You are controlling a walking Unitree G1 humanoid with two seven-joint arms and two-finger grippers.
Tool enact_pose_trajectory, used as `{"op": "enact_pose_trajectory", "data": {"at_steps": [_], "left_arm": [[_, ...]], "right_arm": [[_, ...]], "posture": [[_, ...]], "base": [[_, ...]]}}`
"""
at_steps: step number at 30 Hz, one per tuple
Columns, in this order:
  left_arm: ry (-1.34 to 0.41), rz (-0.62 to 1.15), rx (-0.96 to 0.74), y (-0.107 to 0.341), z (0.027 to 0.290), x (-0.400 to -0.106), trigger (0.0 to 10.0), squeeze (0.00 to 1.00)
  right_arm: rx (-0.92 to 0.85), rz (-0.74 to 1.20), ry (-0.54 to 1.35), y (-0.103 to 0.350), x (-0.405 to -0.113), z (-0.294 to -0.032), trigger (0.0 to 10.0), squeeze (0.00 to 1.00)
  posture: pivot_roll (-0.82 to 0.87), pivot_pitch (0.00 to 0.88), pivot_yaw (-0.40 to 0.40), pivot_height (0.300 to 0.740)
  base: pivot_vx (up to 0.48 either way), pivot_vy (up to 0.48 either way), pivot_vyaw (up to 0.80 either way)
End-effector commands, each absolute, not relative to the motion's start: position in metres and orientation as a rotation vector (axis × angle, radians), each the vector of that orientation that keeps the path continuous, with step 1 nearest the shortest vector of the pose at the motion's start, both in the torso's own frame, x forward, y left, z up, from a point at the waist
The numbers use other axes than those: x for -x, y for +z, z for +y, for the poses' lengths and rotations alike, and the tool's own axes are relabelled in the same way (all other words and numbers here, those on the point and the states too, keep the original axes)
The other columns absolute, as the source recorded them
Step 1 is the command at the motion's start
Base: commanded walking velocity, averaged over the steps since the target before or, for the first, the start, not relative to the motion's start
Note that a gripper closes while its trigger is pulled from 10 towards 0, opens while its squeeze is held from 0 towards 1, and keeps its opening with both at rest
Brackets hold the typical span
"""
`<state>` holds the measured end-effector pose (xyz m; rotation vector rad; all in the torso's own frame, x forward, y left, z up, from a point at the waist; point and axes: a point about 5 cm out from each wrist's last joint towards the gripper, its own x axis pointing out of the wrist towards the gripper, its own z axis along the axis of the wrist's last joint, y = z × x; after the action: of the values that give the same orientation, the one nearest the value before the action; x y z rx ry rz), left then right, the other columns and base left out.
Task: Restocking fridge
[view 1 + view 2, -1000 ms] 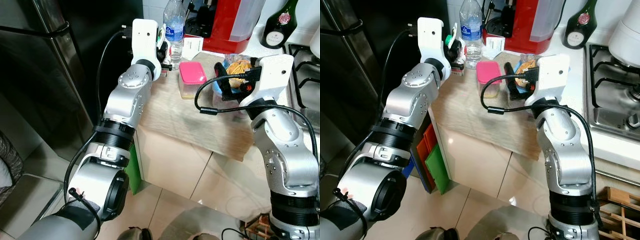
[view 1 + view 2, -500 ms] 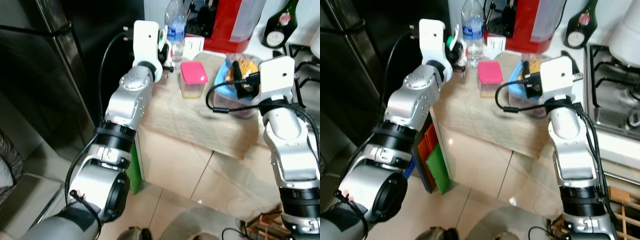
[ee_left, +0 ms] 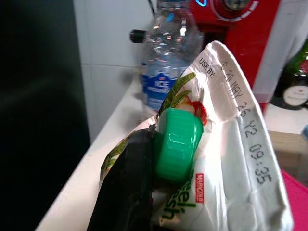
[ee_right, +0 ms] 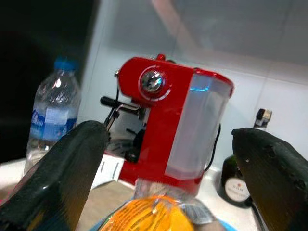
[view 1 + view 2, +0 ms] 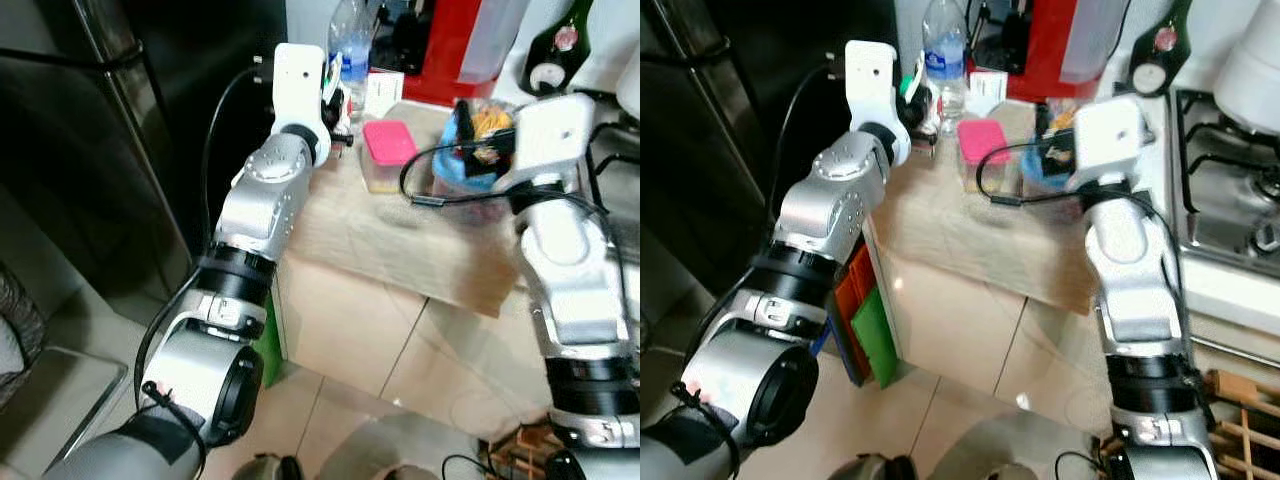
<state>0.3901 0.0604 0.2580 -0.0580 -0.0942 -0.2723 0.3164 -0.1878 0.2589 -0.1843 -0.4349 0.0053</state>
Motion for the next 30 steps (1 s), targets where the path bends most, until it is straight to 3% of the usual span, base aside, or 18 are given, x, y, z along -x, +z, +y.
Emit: {"op": "enact_pose_trajectory", "data": {"at_steps": [1,4,13,22,30], "left_arm": [[-0.282,-0.098,0.057,0.258,0.061,-0.388,0.0,0.00],[-0.291,-0.093,0.055,0.257,0.060,-0.387,0.0,0.00],[-0.307,-0.084,0.052,0.254,0.058,-0.386,0.0,0.00],[-0.305,-0.077,0.053,0.250,0.063,-0.385,0.0,0.00],[-0.340,-0.154,0.042,0.258,0.072,-0.376,0.0,0.00]], "right_arm": [[0.064,-0.347,0.008,0.251,-0.314,-0.200,10.0,0.00],[-0.025,-0.271,0.063,0.243,-0.308,-0.208,10.0,0.00],[0.027,-0.201,0.276,0.253,-0.289,-0.212,10.0,0.00],[0.062,-0.096,0.696,0.262,-0.252,-0.187,10.0,0.00],[0.002,-0.052,0.725,0.248,-0.251,-0.175,10.0,0.00]], "posture": [[-0.18,0.029,0.040,0.740],[-0.18,0.023,0.044,0.740],[-0.20,0.011,0.053,0.740],[-0.20,0.005,0.058,0.740],[-0.20,0.011,0.062,0.740]], "base": [[0.000,0.000,0.00],[0.000,0.000,0.00],[0.000,0.000,0.00],[0.000,0.000,0.00],[0.000,0.000,0.00]]}}
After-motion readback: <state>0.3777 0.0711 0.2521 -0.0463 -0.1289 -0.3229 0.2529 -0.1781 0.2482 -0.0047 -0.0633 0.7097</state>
